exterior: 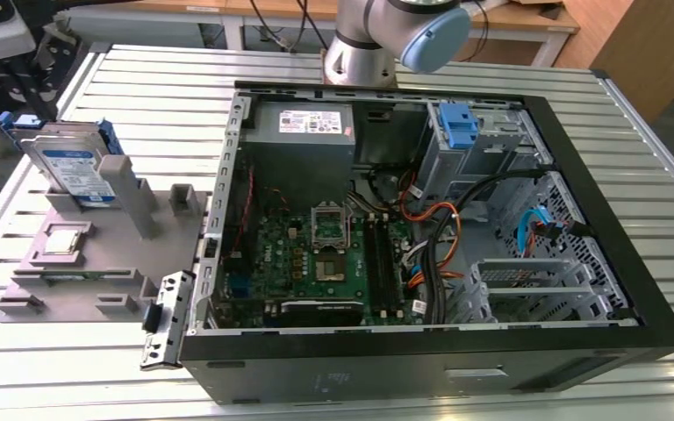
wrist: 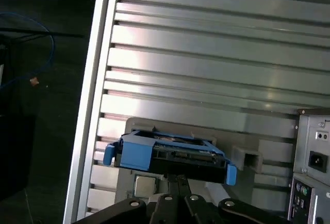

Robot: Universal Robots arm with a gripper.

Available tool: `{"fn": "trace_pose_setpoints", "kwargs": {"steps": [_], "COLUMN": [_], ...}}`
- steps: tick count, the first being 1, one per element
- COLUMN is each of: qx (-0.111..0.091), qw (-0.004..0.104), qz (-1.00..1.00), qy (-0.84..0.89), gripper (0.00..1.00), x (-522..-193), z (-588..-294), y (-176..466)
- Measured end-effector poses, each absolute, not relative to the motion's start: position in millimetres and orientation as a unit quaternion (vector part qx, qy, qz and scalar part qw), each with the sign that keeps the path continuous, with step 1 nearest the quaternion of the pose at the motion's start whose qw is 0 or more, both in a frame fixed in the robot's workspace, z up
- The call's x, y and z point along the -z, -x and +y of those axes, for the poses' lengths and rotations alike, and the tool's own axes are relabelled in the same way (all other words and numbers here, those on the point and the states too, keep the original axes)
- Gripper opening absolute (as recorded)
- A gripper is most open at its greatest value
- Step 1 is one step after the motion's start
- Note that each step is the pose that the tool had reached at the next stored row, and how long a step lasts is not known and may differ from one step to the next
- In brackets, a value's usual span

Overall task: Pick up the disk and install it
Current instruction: 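Pick up the disk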

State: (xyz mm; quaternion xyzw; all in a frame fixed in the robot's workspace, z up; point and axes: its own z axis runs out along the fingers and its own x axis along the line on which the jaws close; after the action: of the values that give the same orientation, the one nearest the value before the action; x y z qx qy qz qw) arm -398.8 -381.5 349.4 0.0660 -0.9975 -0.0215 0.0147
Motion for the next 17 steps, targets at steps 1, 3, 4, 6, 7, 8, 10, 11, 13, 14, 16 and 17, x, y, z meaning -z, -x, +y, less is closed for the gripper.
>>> {"fn": "trace_pose_setpoints", "kwargs": {"steps": [1, 3, 4, 6, 7, 8, 10, 11, 13, 14, 16, 17], "qx": [0.021, 0.021, 0.021, 0.021, 0.021, 0.02, 0.02, 0.02, 0.02, 0.019, 0.019, 0.019], "qw": [0.015, 0.015, 0.016, 0.016, 0.016, 0.016, 0.017, 0.017, 0.017, 0.017, 0.017, 0.018], "qz": [-0.997, -0.995, -0.994, -0.992, -0.991, -0.99, -0.987, -0.986, -0.983, -0.981, -0.977, -0.976], "qy": [-0.075, -0.093, -0.102, -0.12, -0.129, -0.138, -0.156, -0.165, -0.184, -0.192, -0.21, -0.218], "gripper": [0.11, 0.11, 0.11, 0.11, 0.11, 0.11, 0.11, 0.11, 0.11, 0.11, 0.11, 0.11], "x": [-349.3, -349.1, -349.0, -348.8, -348.6, -348.5, -348.2, -348.1, -347.7, -347.6, -347.3, -347.2], "z": [-381.5, -381.4, -381.4, -381.4, -381.4, -381.4, -381.4, -381.4, -381.4, -381.4, -381.4, -381.4], "y": [398.8, 398.8, 398.8, 398.8, 398.8, 398.8, 398.8, 398.8, 398.8, 398.8, 398.8, 398.8]}}
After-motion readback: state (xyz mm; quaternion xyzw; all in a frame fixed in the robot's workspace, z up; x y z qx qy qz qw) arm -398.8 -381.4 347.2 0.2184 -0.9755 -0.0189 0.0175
